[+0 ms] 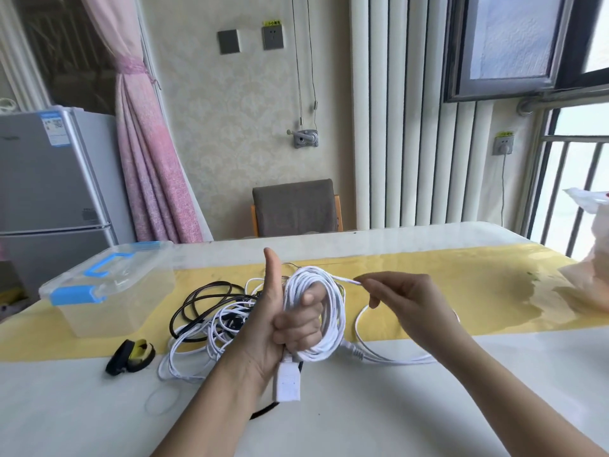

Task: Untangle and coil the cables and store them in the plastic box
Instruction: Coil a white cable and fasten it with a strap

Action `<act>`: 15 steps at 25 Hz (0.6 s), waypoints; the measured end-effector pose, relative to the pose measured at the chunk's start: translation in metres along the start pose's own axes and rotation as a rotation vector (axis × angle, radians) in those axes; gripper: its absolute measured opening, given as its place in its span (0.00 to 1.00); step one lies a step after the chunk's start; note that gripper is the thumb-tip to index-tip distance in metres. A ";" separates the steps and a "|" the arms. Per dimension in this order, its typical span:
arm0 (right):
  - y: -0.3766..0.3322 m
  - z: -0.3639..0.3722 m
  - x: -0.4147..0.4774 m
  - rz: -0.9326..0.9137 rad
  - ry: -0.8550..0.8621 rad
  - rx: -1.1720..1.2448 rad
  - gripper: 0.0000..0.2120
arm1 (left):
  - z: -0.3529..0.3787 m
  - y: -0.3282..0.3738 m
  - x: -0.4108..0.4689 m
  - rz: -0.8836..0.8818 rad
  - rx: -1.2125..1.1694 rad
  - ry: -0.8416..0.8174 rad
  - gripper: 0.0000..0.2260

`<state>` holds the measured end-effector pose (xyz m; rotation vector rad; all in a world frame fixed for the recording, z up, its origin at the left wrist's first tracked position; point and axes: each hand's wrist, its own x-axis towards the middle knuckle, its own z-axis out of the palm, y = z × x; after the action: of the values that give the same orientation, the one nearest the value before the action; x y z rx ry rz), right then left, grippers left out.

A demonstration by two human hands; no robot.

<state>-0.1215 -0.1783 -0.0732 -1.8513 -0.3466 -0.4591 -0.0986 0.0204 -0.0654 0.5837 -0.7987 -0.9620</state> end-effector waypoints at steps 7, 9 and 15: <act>0.017 0.038 -0.011 -0.341 -0.191 -0.409 0.12 | -0.004 0.001 -0.002 0.372 -0.163 0.269 0.31; 0.017 0.038 -0.012 -0.369 -0.217 -0.427 0.16 | 0.005 -0.002 0.002 0.479 -0.043 0.588 0.30; 0.011 0.040 -0.019 -0.420 -0.460 -0.469 0.16 | 0.009 0.003 0.003 0.627 0.384 1.029 0.23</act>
<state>-0.1278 -0.1442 -0.1029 -2.3472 -1.0228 -0.4138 -0.1034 0.0181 -0.0566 0.9605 -0.1767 0.1321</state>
